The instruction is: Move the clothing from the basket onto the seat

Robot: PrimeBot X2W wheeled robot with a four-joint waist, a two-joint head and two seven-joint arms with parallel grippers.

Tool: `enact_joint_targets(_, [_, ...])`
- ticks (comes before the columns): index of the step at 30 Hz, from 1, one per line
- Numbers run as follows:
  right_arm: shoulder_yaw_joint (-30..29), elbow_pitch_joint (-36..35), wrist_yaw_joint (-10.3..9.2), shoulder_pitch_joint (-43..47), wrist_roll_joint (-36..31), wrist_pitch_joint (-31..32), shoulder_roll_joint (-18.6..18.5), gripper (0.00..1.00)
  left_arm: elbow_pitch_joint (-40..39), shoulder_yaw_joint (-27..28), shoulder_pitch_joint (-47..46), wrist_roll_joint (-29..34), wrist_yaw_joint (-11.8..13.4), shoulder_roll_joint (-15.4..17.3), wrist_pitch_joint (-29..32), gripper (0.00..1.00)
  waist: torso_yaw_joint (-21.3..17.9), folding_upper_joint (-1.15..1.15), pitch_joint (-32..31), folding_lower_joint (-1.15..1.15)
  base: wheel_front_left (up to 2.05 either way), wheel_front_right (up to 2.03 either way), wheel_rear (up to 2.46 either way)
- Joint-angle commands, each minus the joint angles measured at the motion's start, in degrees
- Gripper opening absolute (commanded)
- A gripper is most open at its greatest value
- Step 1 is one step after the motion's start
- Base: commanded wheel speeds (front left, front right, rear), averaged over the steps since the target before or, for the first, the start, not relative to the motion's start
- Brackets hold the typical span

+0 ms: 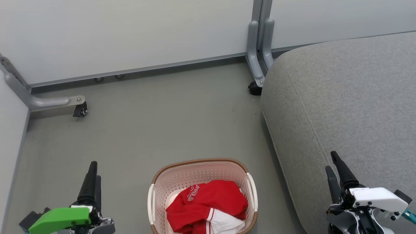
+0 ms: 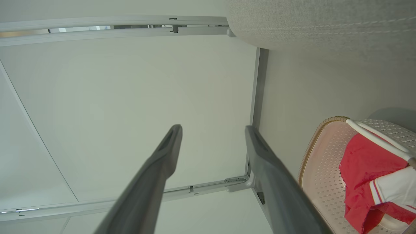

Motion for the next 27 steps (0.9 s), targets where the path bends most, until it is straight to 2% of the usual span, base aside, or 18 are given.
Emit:
enact_joint_targets(1, [0.21,-1.21,0.02,-0.58,-1.31,-0.74,-0.28,1.00,-1.24,-0.78,-0.33,1.74,-0.09,1.06,-0.95,1.00,-0.01,0.00,-0.01,0.00,0.00,0.00,0.00])
enact_joint_targets(9, [-0.07,-2.08,0.02,-0.20,-8.72,-2.76,-0.37,1.00,-3.36,-0.25,0.22,11.89,-0.13,1.02,-3.10,1.00,0.08,0.00,-0.13,0.00,0.00,0.00,0.00])
enact_joint_targets(15, [-0.80,-3.18,0.02,-0.27,-20.87,-4.16,-0.43,1.00,-5.94,1.26,0.89,21.36,-0.17,0.35,-4.50,1.00,0.07,0.00,-0.10,0.00,0.00,0.00,0.00])
enact_joint_targets(20, [1.11,-5.38,0.02,0.11,-29.30,-5.30,-0.48,1.00,-7.75,0.23,1.56,27.76,-0.20,0.44,-5.63,1.00,0.15,0.00,-0.05,0.00,0.00,0.00,0.00])
enact_joint_targets(27, [2.70,-7.25,0.02,1.01,-37.28,-6.71,-0.54,1.00,-9.26,-1.14,2.35,34.48,-0.23,1.04,-7.05,1.00,0.16,0.00,-0.04,0.00,0.00,0.00,0.00])
